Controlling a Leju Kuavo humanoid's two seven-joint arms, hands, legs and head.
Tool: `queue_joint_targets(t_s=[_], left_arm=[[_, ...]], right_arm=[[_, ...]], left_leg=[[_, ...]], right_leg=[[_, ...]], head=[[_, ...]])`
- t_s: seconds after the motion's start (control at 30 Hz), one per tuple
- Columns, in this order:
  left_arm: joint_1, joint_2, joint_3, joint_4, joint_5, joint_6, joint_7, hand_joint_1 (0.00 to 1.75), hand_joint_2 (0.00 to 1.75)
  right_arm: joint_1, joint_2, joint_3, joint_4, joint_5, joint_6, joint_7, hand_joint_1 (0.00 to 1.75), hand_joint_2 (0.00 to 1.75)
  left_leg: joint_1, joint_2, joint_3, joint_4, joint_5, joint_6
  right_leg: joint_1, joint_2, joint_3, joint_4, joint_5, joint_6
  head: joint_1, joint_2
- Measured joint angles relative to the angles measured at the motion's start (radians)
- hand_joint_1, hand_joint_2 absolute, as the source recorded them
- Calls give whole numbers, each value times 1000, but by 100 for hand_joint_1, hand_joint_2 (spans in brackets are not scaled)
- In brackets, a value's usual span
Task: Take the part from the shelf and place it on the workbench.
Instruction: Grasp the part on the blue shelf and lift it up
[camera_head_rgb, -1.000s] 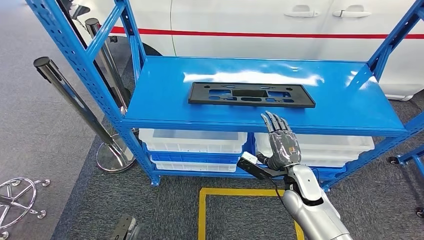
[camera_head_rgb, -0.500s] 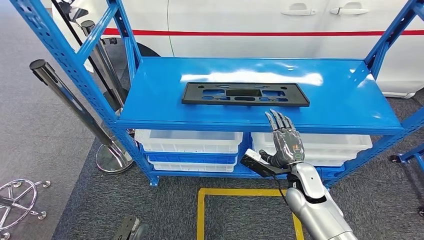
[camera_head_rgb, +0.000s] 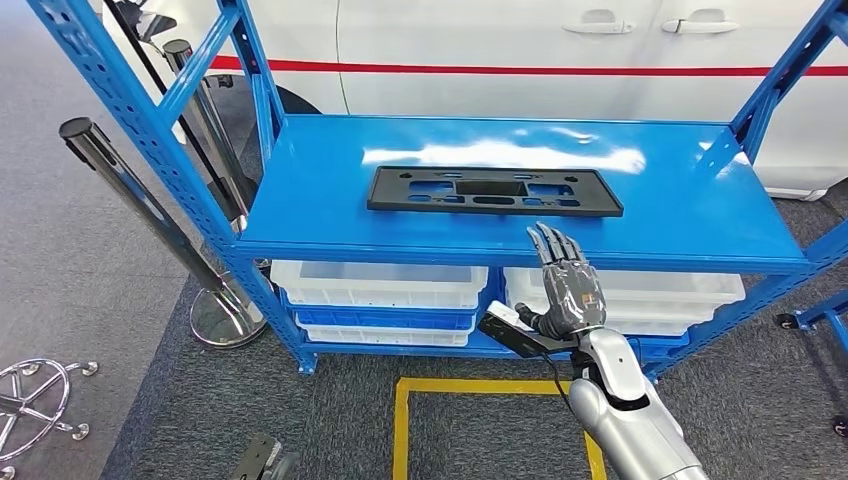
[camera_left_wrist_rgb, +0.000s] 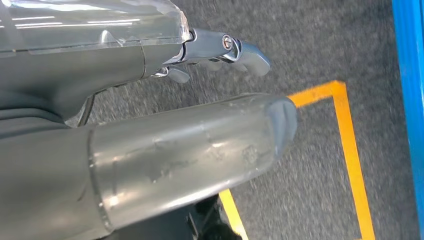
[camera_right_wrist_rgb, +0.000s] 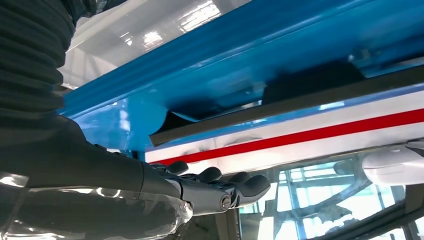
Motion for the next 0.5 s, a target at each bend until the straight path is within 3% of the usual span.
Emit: queue_joint_targets(t_s=[0.07, 0.13, 0.17, 0.2, 0.23, 0.27, 0.33, 0.37, 0.5], left_arm=[[-1, 0, -5, 0, 3, 0, 0, 0, 0], [-1, 0, -9, 0, 5, 0, 0, 0, 0], [0, 0, -10, 0, 6, -1, 0, 0, 0], [1, 0, -11, 0, 6, -1, 0, 0, 0], [2, -1, -11, 0, 5, -1, 0, 0, 0], [2, -1, -11, 0, 5, -1, 0, 0, 0], [1, -2, -12, 0, 5, -1, 0, 0, 0], [1, -2, -12, 0, 6, -1, 0, 0, 0], [0, -2, -12, 0, 5, -1, 0, 0, 0]], right_arm=[[0, -1, 0, -1, 0, 0, 0, 0, 175], [4, -1, 0, -1, 0, 0, 1, 0, 175], [8, -1, 0, 0, 0, 0, 1, 0, 175], [11, -1, 0, 0, 0, 0, 2, 0, 175], [12, -1, 0, 0, 0, 0, 3, 0, 175], [12, -2, 0, 0, 0, -1, 3, 0, 175], [12, -1, 0, 0, 0, -1, 3, 0, 175], [12, -1, 0, -1, 0, -1, 3, 0, 175], [13, -1, 0, -1, 1, -1, 3, 0, 175]], left_leg=[[5, 2, 6, -13, 8, 8], [6, 2, 6, -14, 8, 11], [6, 2, 6, -13, 8, 11], [7, 2, 5, -11, 7, 10], [8, 2, 6, -9, 5, 8], [9, 1, 6, -4, 1, 4], [8, 1, 3, 9, -8, -7], [6, 0, 0, 15, -11, -13], [9, 0, -6, 28, -23, -33]], right_leg=[[-2, 0, -33, 74, -47, 8], [-5, 0, -94, 199, -104, 15], [-8, 0, -117, 242, -114, 19], [-11, -1, -124, 251, -105, 22], [-14, -1, -111, 221, -77, 25], [-18, -2, -82, 160, -39, 27], [-20, -2, -25, 41, 7, 25], [-19, -2, -12, 11, 14, 21], [-15, 0, -9, -2, 16, -7]], head=[[1, 0], [1, 0], [1, 0], [1, 0], [1, 0], [1, 0], [0, 0], [0, 0], [0, 0]])
